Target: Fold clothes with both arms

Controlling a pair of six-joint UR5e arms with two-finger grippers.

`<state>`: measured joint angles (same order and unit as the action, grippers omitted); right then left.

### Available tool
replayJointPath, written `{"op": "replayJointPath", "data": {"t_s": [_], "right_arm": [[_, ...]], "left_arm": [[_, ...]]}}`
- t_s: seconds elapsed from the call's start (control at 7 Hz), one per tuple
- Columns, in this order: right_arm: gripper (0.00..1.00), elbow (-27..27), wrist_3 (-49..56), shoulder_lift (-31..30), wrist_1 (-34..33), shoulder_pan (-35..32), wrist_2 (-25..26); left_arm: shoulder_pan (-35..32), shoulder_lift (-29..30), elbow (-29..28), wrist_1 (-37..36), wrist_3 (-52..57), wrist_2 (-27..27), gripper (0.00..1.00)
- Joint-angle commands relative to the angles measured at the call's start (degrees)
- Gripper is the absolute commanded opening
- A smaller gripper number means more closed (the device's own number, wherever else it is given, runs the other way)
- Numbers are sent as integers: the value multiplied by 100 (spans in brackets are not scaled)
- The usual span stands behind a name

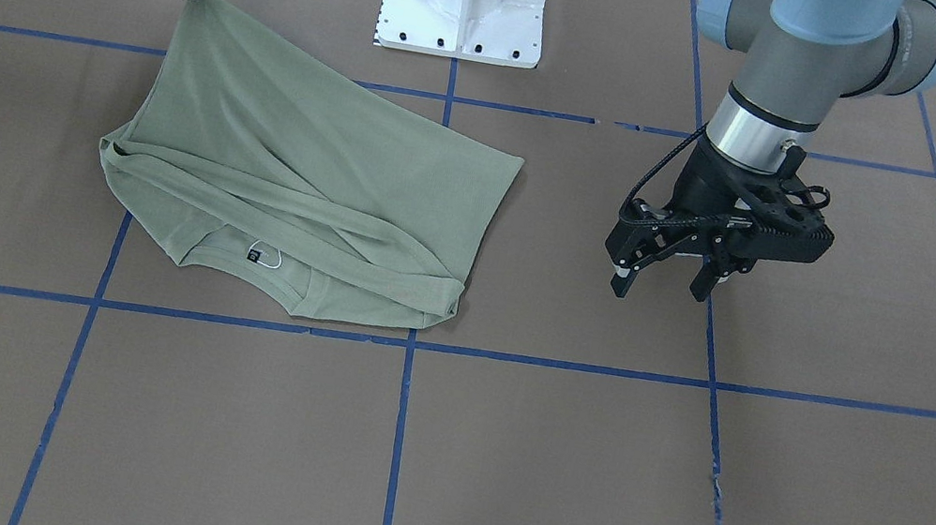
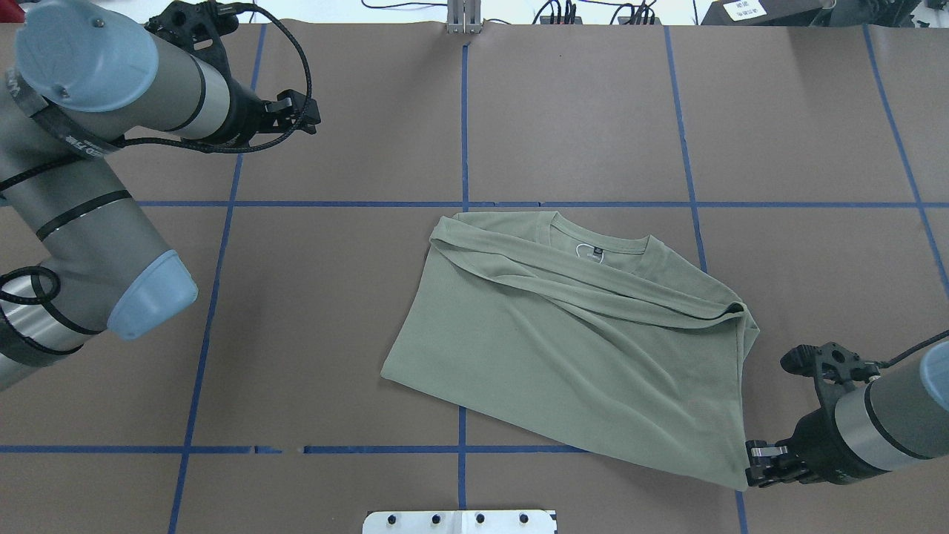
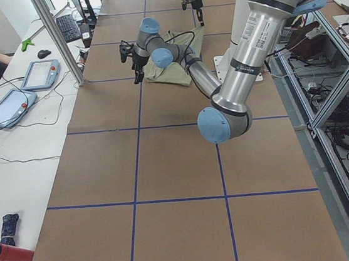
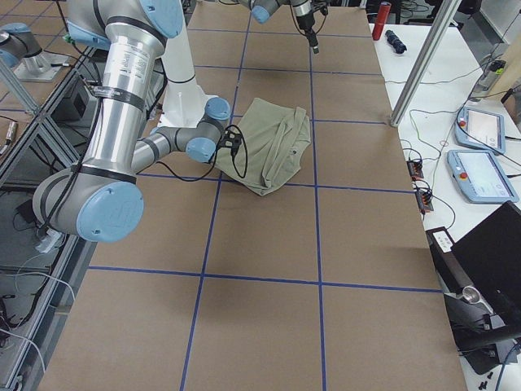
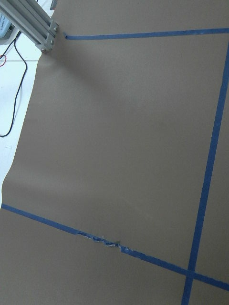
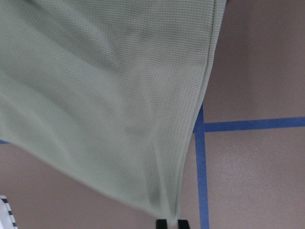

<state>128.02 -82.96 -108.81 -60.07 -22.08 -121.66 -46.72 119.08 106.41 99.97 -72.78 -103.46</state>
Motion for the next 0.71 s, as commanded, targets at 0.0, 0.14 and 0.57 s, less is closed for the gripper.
{"op": "replayJointPath", "data": {"t_s": [0.0,0.14,0.57], "right_arm": [[100,205,-9,96,4,-478,-95],[100,197,-9,315,4,-891,-78],[100,170,0,1070,-4,-2288,-112]], "left_arm": [[49,1,20,5,9,-33,99],[119,1,28,5,9,-77,99],[1485,-69,159,224,-1987,-166,99]]}}
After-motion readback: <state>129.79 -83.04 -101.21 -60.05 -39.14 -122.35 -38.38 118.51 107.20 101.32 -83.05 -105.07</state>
